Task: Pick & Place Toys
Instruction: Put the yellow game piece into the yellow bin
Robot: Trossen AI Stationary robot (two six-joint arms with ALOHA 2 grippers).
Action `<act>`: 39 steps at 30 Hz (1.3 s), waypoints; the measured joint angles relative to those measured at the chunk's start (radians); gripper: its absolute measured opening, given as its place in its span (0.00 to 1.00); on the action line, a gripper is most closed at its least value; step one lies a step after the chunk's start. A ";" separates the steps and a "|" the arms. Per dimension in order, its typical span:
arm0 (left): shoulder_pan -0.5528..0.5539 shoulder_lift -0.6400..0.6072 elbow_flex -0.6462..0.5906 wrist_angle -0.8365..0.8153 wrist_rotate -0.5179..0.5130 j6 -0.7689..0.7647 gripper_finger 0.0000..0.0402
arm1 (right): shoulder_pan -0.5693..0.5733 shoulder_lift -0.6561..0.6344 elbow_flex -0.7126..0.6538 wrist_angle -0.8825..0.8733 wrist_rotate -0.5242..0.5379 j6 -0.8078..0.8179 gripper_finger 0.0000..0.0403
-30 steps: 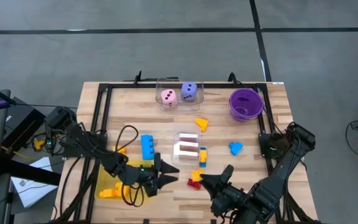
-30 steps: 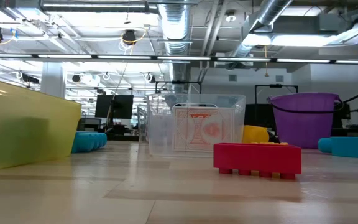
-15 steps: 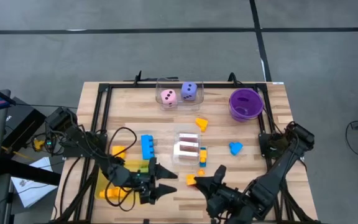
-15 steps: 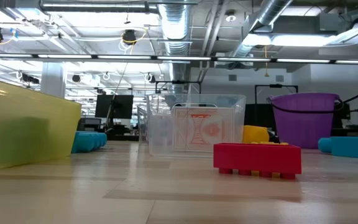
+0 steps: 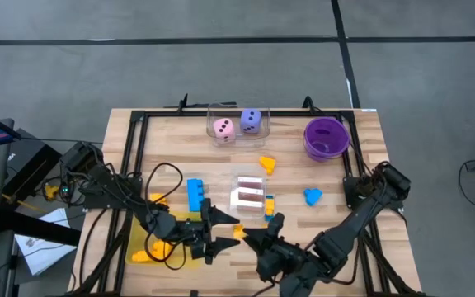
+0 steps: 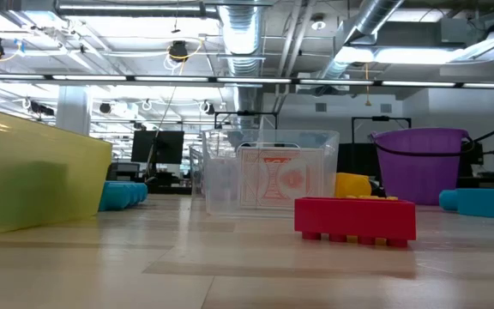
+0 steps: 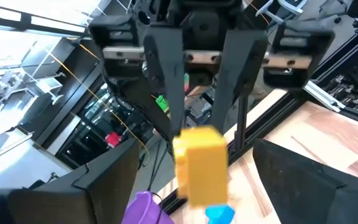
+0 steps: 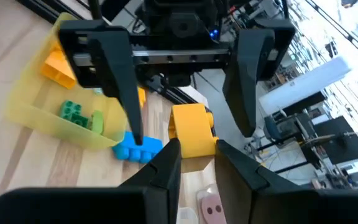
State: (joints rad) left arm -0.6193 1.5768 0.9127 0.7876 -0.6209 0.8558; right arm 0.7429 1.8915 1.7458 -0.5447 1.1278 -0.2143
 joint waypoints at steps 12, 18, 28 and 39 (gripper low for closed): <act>0.003 0.000 0.000 -0.001 -0.009 -0.002 0.67 | -0.003 0.000 0.000 0.011 0.023 0.004 0.19; 0.011 0.000 0.000 -0.001 -0.026 -0.025 0.60 | -0.005 0.000 0.000 0.012 0.024 0.005 0.19; 0.016 0.000 0.000 -0.001 -0.026 -0.035 0.51 | -0.004 0.000 0.000 0.012 0.023 0.005 0.19; 0.042 0.000 0.000 -0.003 -0.025 -0.101 0.34 | -0.004 0.000 0.000 0.012 0.022 0.005 0.19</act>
State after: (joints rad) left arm -0.5771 1.5768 0.9127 0.7844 -0.6457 0.7551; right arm 0.7386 1.8915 1.7458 -0.5330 1.1501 -0.2096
